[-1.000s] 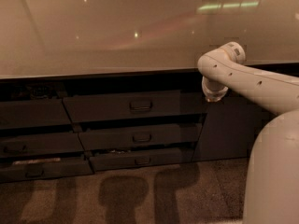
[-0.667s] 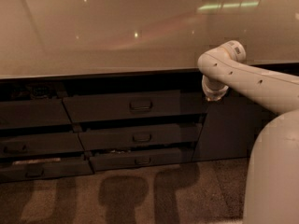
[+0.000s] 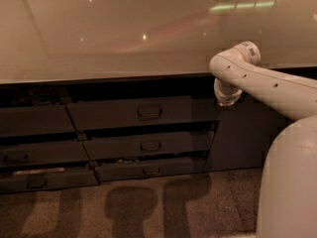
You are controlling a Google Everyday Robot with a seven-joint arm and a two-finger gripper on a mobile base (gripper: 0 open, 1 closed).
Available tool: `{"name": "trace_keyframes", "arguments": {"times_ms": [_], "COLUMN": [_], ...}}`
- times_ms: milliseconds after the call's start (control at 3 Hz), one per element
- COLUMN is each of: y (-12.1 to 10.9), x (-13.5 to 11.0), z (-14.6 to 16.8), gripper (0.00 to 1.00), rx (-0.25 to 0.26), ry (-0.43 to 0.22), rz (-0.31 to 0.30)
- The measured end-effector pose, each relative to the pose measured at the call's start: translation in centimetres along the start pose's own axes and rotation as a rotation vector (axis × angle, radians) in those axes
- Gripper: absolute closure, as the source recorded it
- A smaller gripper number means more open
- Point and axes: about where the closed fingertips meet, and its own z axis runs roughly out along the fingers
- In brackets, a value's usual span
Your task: Open top drawer
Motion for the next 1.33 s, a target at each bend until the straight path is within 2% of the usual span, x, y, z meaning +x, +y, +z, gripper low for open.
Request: {"name": "trace_keyframes", "arguments": {"times_ms": [1333], "y": [-0.15], "x": [-0.01], "z": [-0.17], "gripper": [1.0], "rx": [0.0], "ry": [-0.002], "rz": [-0.003]}}
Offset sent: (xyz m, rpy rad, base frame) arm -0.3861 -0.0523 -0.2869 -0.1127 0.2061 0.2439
